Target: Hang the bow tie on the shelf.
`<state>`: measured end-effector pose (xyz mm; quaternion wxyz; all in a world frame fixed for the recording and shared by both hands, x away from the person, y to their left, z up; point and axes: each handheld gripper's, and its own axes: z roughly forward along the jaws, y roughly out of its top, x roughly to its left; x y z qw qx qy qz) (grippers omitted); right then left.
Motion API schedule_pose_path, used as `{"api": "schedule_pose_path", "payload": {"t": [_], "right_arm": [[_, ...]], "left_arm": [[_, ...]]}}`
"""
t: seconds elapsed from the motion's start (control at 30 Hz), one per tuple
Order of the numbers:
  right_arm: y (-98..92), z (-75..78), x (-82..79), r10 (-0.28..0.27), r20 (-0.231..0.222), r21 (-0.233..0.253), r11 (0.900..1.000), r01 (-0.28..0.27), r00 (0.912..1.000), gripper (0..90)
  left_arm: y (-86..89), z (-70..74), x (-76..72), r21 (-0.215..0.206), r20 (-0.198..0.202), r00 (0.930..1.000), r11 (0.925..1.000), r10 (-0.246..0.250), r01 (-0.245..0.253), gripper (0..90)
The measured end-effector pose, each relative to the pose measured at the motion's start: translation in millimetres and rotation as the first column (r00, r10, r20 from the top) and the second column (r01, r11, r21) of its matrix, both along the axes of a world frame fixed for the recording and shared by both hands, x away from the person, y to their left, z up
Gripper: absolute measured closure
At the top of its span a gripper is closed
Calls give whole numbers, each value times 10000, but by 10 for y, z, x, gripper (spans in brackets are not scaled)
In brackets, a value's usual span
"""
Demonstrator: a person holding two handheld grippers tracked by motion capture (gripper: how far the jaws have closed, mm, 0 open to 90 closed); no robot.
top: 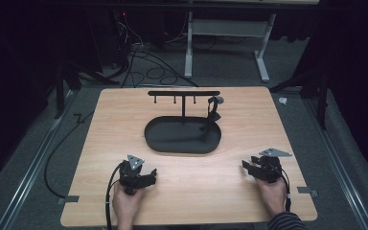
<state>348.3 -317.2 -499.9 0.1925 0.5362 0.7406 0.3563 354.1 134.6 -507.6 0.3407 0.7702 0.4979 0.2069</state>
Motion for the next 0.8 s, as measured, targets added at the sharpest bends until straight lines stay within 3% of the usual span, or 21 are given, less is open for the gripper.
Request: {"api": "schedule_pose_path", "payload": {"t": [0.23,0.43,0.8], "right_arm": [[21,-8,-3,6,131,-213,9998,-3,9999,508],[109,-16,-21,214,332,-1051,9943,-178,9992,479],[228,-20,-11,256,305,-1067,9940,-222,9992,441]], "left_arm": [[0,0,0,1,-1,10000,10000,-2,2,178],[1,0,-1,2,0,10000,10000,1,-1,178],[1,-2,-6,7,24,10000,10000,1,-1,178]]}}
